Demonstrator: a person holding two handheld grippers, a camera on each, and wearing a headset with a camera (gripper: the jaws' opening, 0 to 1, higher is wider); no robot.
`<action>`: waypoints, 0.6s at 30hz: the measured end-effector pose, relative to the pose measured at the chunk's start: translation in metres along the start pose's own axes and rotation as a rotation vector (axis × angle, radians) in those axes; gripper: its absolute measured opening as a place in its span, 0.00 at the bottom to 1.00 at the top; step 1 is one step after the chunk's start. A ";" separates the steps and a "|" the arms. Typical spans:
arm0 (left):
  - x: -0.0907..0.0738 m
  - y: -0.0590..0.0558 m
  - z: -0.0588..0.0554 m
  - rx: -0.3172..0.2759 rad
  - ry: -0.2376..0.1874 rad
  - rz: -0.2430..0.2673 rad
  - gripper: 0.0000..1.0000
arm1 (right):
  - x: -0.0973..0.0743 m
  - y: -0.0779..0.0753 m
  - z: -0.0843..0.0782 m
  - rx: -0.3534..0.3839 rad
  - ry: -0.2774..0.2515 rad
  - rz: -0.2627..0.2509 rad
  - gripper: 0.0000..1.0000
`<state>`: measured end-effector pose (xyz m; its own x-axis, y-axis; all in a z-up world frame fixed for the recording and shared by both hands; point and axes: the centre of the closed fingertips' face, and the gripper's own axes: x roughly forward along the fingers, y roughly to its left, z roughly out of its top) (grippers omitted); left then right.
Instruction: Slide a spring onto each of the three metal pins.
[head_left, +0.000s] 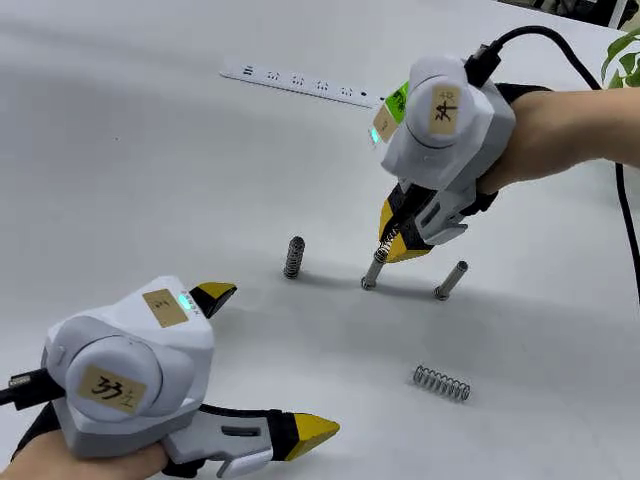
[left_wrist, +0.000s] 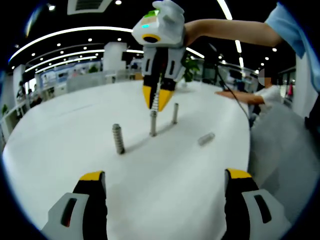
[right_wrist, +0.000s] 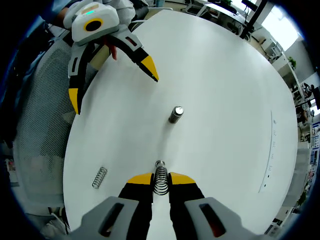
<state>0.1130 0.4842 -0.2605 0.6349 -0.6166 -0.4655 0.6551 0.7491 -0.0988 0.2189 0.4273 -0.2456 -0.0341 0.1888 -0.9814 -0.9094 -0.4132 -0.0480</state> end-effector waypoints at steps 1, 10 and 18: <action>0.000 0.000 0.000 -0.001 0.001 0.000 1.00 | 0.001 0.001 0.000 -0.002 0.004 0.002 0.13; -0.001 0.000 -0.002 -0.004 0.003 0.001 1.00 | 0.008 0.002 0.002 -0.016 0.029 0.010 0.13; -0.002 0.000 -0.005 -0.007 0.007 -0.002 0.99 | 0.016 0.004 0.002 -0.030 0.050 0.016 0.13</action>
<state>0.1095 0.4864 -0.2634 0.6302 -0.6166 -0.4718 0.6537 0.7493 -0.1060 0.2135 0.4308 -0.2611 -0.0271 0.1371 -0.9902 -0.8959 -0.4428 -0.0368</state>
